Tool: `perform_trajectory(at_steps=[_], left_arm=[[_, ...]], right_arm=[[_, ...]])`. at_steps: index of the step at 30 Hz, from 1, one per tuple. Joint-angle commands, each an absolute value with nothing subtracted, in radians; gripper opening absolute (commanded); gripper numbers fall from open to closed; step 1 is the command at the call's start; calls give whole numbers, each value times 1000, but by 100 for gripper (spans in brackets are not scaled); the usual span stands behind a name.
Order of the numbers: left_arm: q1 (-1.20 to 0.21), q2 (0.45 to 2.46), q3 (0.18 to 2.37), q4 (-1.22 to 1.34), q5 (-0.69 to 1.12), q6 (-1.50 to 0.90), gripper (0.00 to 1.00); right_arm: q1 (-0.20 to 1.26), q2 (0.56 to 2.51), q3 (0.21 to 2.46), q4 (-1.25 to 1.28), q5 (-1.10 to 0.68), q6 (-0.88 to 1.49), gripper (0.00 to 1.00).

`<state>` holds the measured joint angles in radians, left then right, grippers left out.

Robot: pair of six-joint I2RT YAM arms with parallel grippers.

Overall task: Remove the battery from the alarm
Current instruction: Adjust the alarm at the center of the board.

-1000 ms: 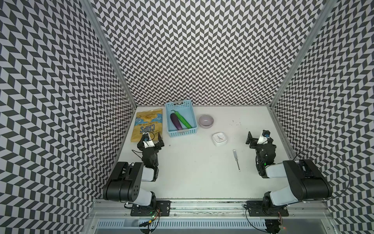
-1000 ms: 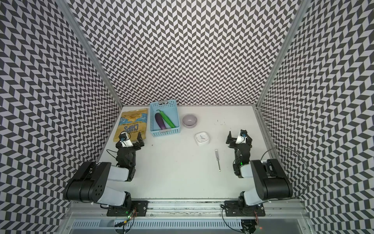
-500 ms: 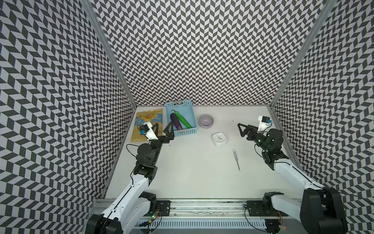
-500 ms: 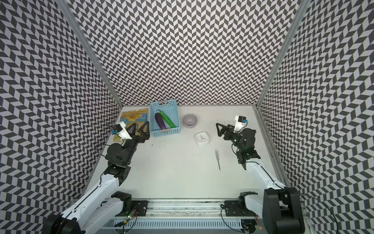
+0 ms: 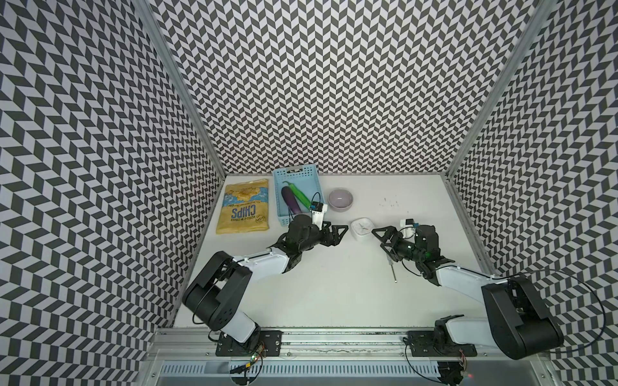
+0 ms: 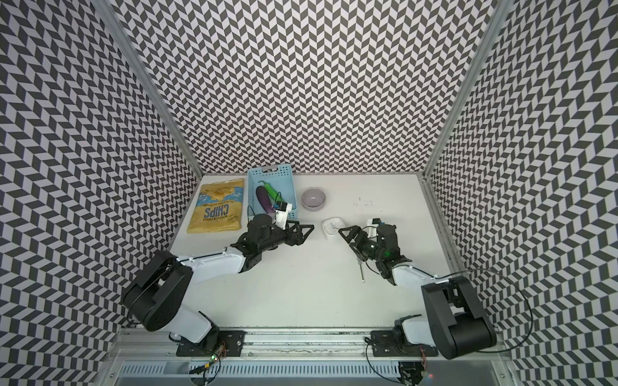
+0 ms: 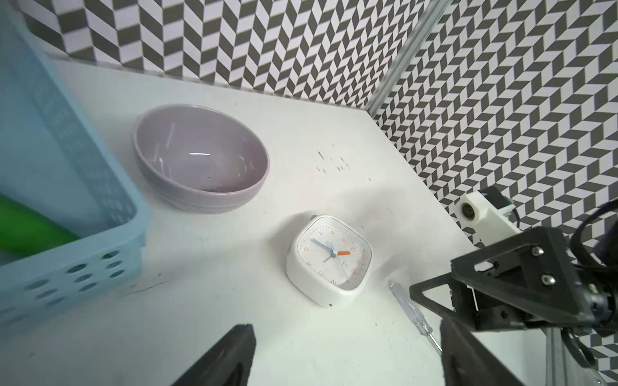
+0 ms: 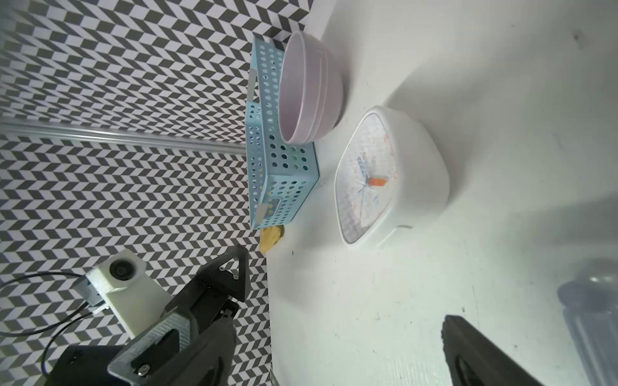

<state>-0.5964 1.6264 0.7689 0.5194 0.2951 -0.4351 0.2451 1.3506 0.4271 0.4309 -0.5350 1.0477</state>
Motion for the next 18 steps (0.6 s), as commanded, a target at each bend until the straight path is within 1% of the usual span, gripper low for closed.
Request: perform_trajectory(at_steps=[1,3,6,14,18], left_arm=[[-621,1736,853,485,313,-413,78],[-634,1803,911,462,283,-413,74],[-655,1868,976,435,226,-413,72],[-666,1979,1089,381,125,-416,69],[-667,2026,1149,353,119,-413,69]], right_arm=[[271,1382,445,499,-468,1121,100],[277,1410,454,512,-465,1139,98],[287,1437,468,508,-448,1152,96],[321,1509,501,499,-395,1182,94],[324,1554,519,504,-365,1200,94]])
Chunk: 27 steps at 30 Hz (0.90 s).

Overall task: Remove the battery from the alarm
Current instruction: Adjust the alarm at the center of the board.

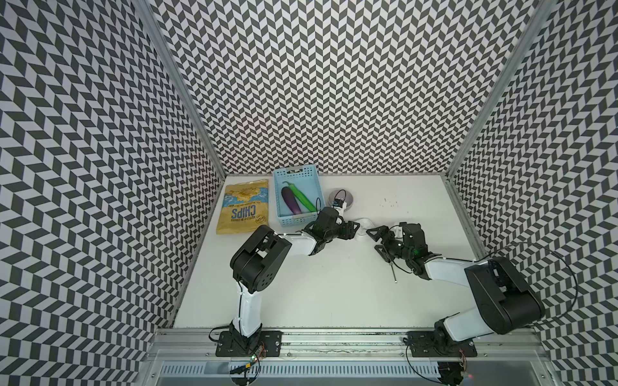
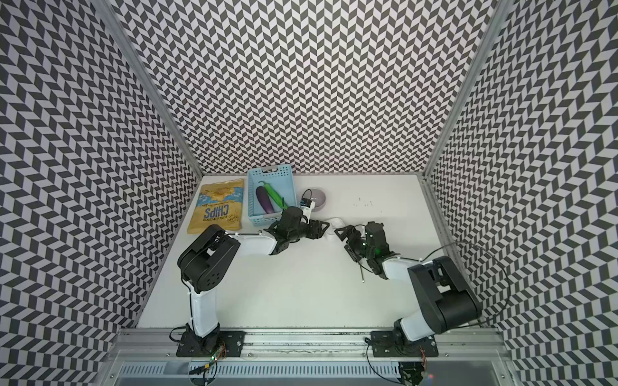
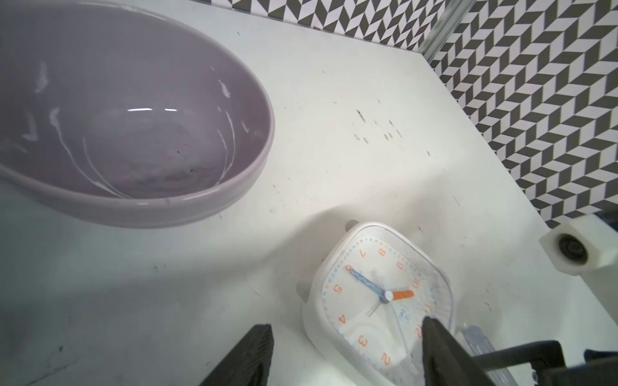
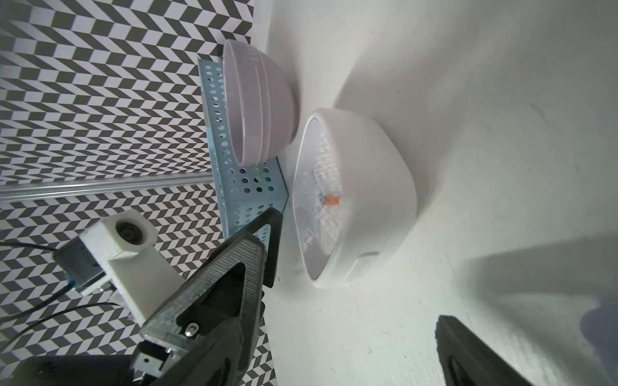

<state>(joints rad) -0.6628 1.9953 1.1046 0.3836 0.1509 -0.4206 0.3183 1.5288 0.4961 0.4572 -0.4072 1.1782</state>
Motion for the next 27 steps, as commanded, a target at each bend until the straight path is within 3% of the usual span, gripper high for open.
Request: perform_trajectory(at_steps=[1,9,15,17,27], left_arm=[[-667,2040,1167,346,123,-413,69],[-669,2123,1260,305,169,-413,61],[-675,2154,1269,316,220,-413,38],[-680,2159,1269,318,226,-413,33],[-695,2158,1242,359,295,-413,29]], right_arm=[[325,1566,527,508,-362,1204,94],[325,1678,579,558,-362,1248,87],[324,1737,609,599,-359,1259,76],[324,1753,610,642,-368,1262,68],[314,1743,588,781,-360,1228,62]])
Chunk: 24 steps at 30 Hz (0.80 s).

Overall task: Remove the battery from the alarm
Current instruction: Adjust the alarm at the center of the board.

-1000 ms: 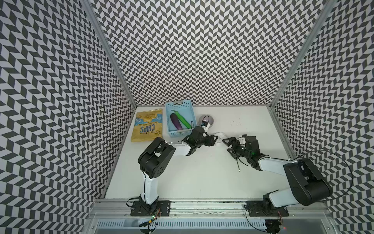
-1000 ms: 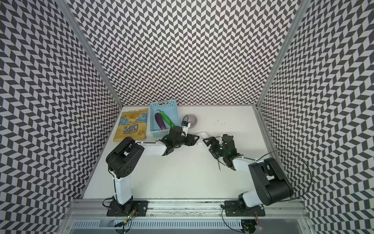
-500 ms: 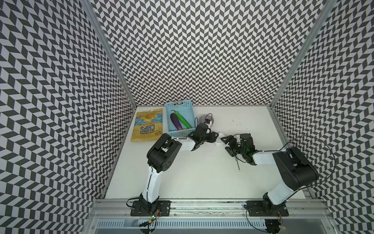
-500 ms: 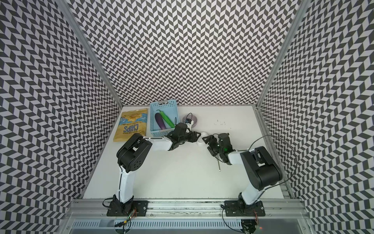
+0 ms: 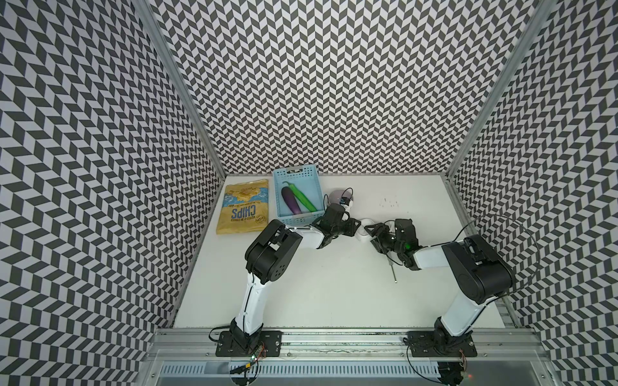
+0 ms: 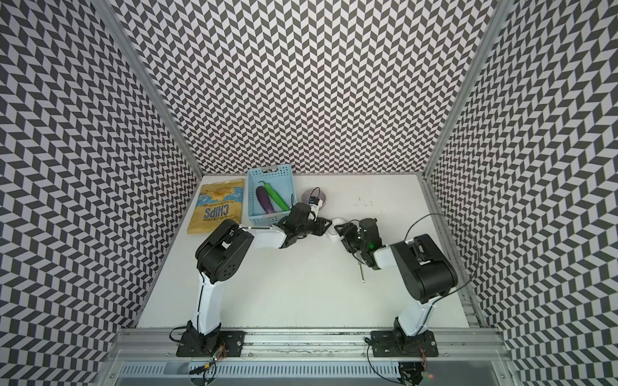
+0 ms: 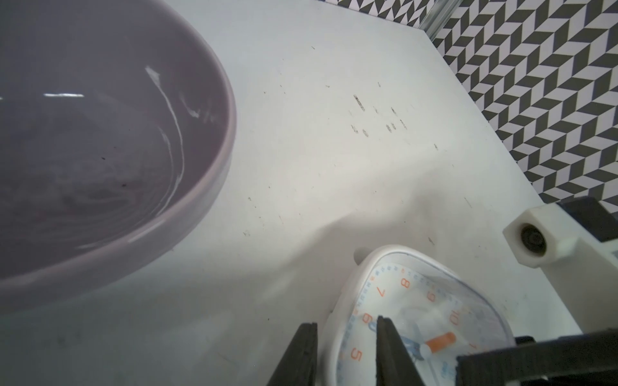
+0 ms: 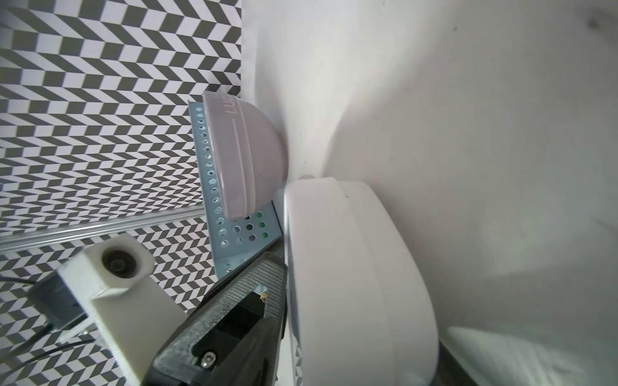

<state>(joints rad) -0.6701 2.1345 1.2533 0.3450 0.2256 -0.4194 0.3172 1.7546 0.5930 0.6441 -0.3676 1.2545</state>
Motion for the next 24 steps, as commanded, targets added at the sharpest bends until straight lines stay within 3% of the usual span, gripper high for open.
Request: perform_trajectory(at_steps=[1,8,11,16,21,24], left_arm=[[-695,2154,1235,367,305,-413,29],[-695,2076,1149,454,356,-352,32],[-695,2013,1095,479,345,-338,39],[-684,1790,941,501,273,-318,65],[-650,1524,865,345,242,-308,94],[-611,1361,836,242,237,-339,100]], right_arm=[[312,1741,585,801,-367,1224,58],[297,1680,564,777,-387,1208,38],[298,1611,567,681,-375,1137,36],[298,1431,587,414,-287,850,36],[349,1238,594,232,-117,479,35],[487,1138,590,202,116,260,35]])
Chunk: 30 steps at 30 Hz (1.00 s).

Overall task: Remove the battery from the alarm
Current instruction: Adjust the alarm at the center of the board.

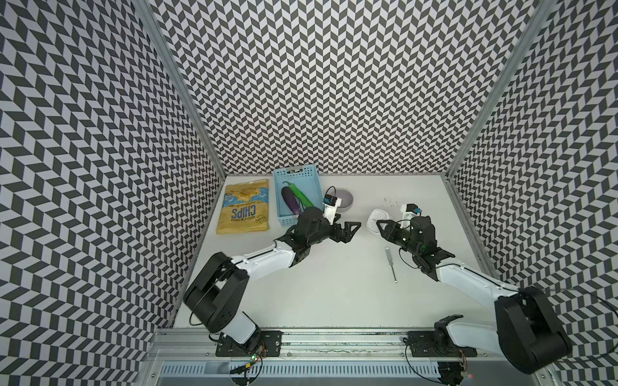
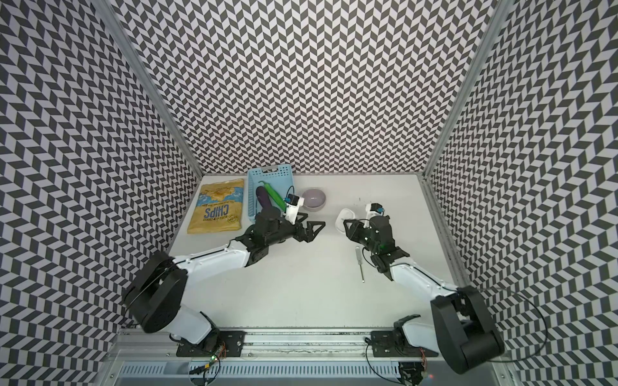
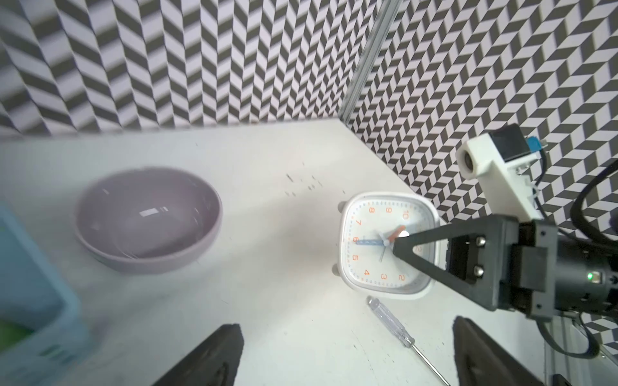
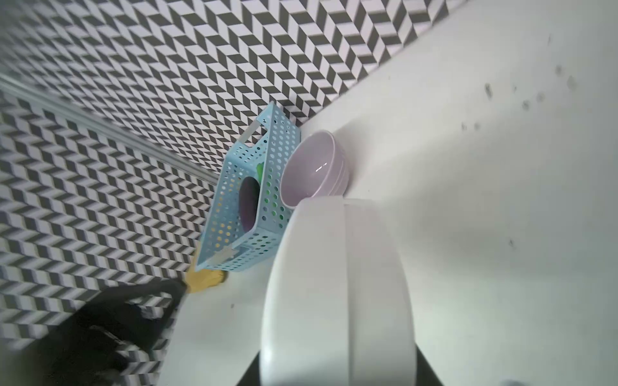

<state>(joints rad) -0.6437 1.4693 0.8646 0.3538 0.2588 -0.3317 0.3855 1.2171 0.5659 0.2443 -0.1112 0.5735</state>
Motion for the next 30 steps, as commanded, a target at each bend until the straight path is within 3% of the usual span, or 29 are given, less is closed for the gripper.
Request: perform_trajectory(at_steps=[1,7,10,17,30], left_arm=[[-595,1307,829,215,236,-362,100],[-497,1059,818,50,261,-624,100],[-481,1005,836,-14,355,-701,100],[-489,1052,891,-55,555,-766,100],[-564,1206,910,-2,633,-753,100]], right_arm=[[538,1117,588,211,198,197,35],[834,1104,537,462,688,-262,34],[931,1152,503,677,840,-528,33],[1101,1311,496,936,988,-918,33],[1213,1471,510,1154,1043,-1228,32]])
